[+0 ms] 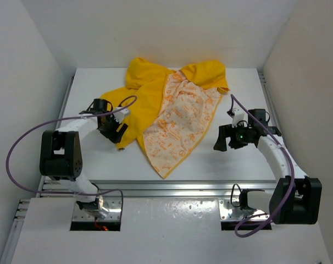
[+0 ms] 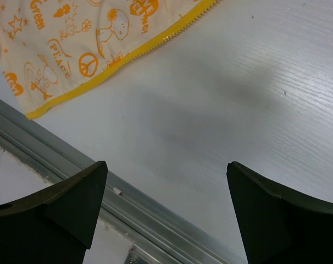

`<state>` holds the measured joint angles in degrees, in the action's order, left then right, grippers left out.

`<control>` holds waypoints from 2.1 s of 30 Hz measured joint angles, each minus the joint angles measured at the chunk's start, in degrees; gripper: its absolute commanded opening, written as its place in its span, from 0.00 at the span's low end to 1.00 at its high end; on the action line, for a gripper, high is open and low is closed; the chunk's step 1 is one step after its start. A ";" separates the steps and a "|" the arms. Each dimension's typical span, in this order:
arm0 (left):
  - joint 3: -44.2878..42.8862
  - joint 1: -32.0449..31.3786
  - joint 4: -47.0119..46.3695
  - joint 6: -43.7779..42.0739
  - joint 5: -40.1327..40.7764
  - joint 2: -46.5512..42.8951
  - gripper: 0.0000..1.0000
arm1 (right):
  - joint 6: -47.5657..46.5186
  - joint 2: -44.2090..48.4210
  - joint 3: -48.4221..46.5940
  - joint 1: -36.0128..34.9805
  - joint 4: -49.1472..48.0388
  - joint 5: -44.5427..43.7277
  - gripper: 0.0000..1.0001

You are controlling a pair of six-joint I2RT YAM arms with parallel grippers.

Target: Zip up the jacket

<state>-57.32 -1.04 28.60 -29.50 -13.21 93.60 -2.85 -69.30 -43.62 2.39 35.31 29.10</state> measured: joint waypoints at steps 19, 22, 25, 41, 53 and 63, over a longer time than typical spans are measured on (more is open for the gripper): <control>-4.81 -0.81 -0.46 -5.88 0.02 9.42 0.24 | -0.26 -2.36 -4.70 -0.96 2.38 0.22 0.91; -4.81 -0.92 -0.59 -6.25 0.02 9.44 0.06 | -0.57 -2.38 -5.90 -2.95 2.75 0.55 0.92; -4.59 -0.90 -0.59 -6.29 -0.48 9.14 0.00 | -0.50 -2.34 -6.40 -5.03 2.38 1.70 0.93; -2.36 -1.53 5.42 2.86 -27.87 -23.78 0.00 | 9.62 0.00 -4.79 -16.94 -30.91 13.79 0.95; 0.11 -2.43 9.57 7.39 -37.75 -24.06 0.00 | 6.71 -11.47 -8.00 -33.83 -50.29 15.61 0.99; 0.11 -3.63 10.95 9.75 -44.72 -22.56 0.00 | -1.70 -18.67 -8.24 -40.02 -57.51 15.02 1.00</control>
<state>-57.21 -4.67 39.55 -19.75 -57.93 71.05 -4.56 -87.96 -51.86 -37.63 -22.20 44.12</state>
